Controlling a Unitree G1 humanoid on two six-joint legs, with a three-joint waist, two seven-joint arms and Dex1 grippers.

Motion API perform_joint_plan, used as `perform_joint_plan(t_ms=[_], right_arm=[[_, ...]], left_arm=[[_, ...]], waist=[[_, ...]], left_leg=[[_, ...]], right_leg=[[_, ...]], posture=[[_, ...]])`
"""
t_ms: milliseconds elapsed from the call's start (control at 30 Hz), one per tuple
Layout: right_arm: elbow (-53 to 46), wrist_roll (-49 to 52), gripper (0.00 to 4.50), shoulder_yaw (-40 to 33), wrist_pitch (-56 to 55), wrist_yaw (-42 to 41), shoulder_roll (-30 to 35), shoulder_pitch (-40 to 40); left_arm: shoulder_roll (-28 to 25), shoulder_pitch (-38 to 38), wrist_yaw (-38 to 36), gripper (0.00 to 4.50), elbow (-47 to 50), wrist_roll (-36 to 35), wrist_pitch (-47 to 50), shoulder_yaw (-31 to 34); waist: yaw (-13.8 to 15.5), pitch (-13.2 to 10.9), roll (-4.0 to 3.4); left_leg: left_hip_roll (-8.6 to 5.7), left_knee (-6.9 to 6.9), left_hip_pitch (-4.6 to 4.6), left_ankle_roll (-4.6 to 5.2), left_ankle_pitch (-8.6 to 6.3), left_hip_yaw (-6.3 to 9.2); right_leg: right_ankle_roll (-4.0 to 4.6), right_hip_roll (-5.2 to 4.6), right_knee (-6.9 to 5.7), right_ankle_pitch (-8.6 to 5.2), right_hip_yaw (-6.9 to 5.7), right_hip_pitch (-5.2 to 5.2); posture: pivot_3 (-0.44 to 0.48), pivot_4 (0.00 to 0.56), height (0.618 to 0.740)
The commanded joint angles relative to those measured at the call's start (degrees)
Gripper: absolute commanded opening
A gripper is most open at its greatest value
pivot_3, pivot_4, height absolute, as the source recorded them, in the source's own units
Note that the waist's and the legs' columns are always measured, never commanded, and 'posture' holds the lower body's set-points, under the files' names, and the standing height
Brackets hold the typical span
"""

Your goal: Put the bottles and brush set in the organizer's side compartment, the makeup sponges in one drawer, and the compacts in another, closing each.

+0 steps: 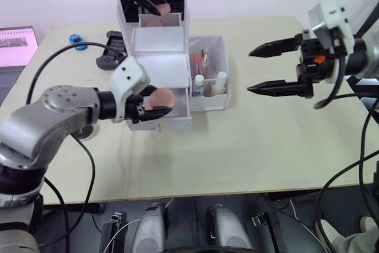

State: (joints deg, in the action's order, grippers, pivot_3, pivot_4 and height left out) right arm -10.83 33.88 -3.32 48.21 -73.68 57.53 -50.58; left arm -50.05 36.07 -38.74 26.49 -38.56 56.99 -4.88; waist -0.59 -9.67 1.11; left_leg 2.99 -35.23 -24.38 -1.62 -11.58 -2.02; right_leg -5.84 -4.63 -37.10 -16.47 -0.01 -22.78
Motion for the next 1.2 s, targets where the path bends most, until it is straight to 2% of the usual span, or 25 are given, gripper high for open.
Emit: perform_joint_plan(t_ms=[33, 467, 533, 600, 767, 933, 1000, 1067, 1200], right_arm=[[-3.0, 1.8, 4.50, -2.9, 1.2, 2.1, 1.3, 0.3], [-8.0, 4.9, 4.50, -4.8, 4.0, 7.7, 2.3, 3.6], [-7.7, 5.0, 4.50, -4.8, 3.9, 7.7, 2.6, 3.6], [-6.8, 5.3, 4.50, -4.6, 3.8, 7.2, 3.3, 3.1], [-3.3, 4.7, 4.50, -3.6, 2.0, 4.7, 5.1, 1.5], [0.0, 2.9, 4.50, -1.3, -1.9, 2.1, 4.9, -0.2], [1.6, 2.5, 4.50, 0.1, -3.4, 1.0, 3.4, -1.8], [3.6, 1.8, 4.50, 1.9, -4.8, 0.2, 1.4, -3.9], [8.5, -0.8, 4.50, 5.6, -8.3, -2.4, -2.4, -7.7]], left_arm=[[1.2, 2.6, -0.4, 2.66, -1.3, 1.7, -0.5, -0.4], [6.3, 5.0, -2.1, 2.66, -4.4, 4.2, -0.8, -2.0], [6.0, 5.1, -2.6, 3.67, -4.4, 5.8, -1.5, -3.2], [5.1, 5.1, -3.5, 4.44, -4.1, 7.4, -2.6, -4.0], [4.3, 4.8, -4.6, 4.44, -2.8, 5.9, -1.1, -1.4], [4.7, 2.4, -5.5, 4.44, -1.0, 0.7, -1.3, 7.0], [5.0, -1.2, -6.3, 4.44, 1.7, -6.4, -0.1, 16.3], [4.3, -6.4, -7.0, 4.44, 4.8, -11.9, 1.0, 24.2], [1.6, -21.7, -8.1, 4.44, 13.3, -15.3, 0.9, 33.6]], waist=[[0.1, 0.0, 0.00], [0.0, 0.0, 0.01], [0.0, 0.0, 0.01], [0.1, 0.0, 0.01], [0.0, 0.0, 0.00], [-0.3, 0.0, 0.01], [-0.4, 0.0, -0.01], [-0.7, 0.0, -0.02], [-0.6, 0.0, -0.04]], left_leg=[[0.00, 0.00, 0.00, 0.00, 0.00, 0.00], [0.00, 0.00, -0.01, 0.01, 0.00, 0.04], [0.00, -0.02, -0.01, 0.01, 0.01, 0.03], [-0.01, -0.02, -0.01, 0.01, 0.01, 0.03], [-0.01, -0.02, -0.01, 0.01, 0.01, 0.03], [0.00, -0.01, 0.00, 0.01, 0.00, 0.03], [0.00, 0.00, 0.00, 0.01, 0.01, 0.04], [0.02, 0.00, 0.00, 0.01, 0.01, 0.04], [0.05, 0.03, 0.01, 0.01, 0.01, 0.03]], right_leg=[[0.00, 0.00, 0.00, 0.00, 0.00, 0.00], [-0.01, 0.00, -0.01, 0.00, 0.00, 0.00], [-0.02, 0.00, -0.01, 0.00, 0.00, 0.00], [-0.02, 0.00, -0.01, 0.00, 0.00, 0.01], [-0.01, 0.00, -0.01, 0.00, 0.00, 0.01], [-0.02, 0.00, -0.01, 0.00, 0.02, -0.02], [-0.02, 0.01, -0.01, 0.00, 0.01, -0.02], [-0.02, 0.01, -0.03, 0.00, 0.03, -0.06], [-0.02, 0.02, -0.05, -0.01, 0.05, -0.08]], posture=[[0.000, 0.150, 0.740], [0.000, 0.150, 0.740], [0.000, 0.150, 0.740], [0.000, 0.150, 0.740], [0.000, 0.150, 0.740], [0.000, 0.150, 0.740], [0.000, 0.150, 0.740], [0.000, 0.150, 0.740], [0.000, 0.150, 0.740]])
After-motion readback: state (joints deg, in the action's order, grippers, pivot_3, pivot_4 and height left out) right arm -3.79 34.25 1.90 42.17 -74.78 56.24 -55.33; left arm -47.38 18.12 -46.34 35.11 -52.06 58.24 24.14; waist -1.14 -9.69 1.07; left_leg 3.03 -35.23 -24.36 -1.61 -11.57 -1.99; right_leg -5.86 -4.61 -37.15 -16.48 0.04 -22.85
